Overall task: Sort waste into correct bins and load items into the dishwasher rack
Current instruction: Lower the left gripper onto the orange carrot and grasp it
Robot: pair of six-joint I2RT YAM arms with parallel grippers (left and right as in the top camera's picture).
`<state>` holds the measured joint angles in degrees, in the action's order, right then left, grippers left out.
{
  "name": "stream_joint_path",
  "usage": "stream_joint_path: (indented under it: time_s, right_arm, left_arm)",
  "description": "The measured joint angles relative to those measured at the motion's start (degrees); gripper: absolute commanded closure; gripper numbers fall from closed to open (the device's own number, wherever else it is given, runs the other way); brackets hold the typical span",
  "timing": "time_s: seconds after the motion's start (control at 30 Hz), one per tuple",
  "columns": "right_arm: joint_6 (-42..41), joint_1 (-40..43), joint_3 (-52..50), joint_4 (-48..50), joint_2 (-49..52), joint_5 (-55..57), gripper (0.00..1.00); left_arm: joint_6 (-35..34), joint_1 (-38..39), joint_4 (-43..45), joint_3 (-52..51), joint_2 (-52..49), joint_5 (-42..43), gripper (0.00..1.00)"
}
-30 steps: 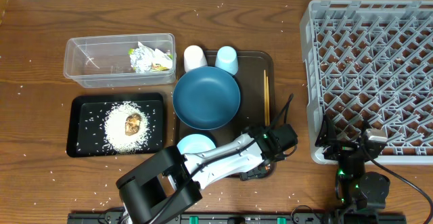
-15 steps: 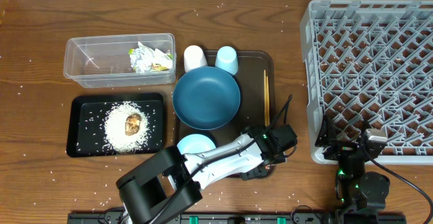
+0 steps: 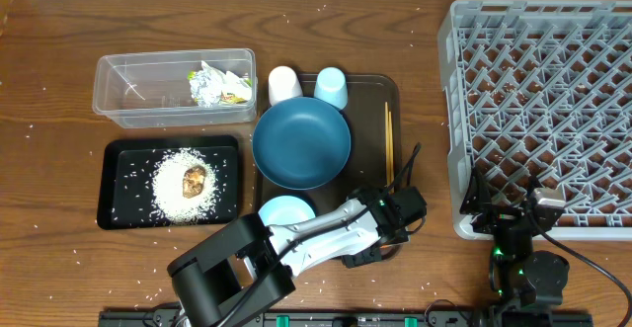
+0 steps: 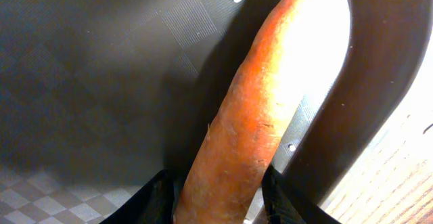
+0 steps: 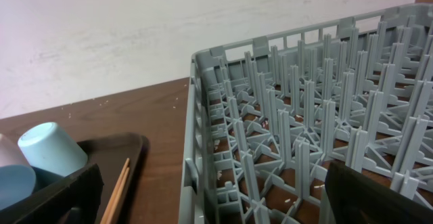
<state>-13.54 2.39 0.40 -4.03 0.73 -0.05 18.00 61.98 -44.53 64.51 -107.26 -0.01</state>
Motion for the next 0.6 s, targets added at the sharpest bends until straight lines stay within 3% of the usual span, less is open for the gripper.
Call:
stream_joint_path:
  time_s: [0.17,0.6]
  right_arm:
    - [0.00,0.00,0.00,0.00,0.00,0.00,0.01]
    - [-0.02,0.00,0.00,0.00,0.00,0.00,0.01]
  left_arm:
    - [0.09,0.07,-0.04,-0.20,0.07,0.79,0.74]
    - [-1.68,0.07,-0.20,-0.24,0.24,1.03,0.89]
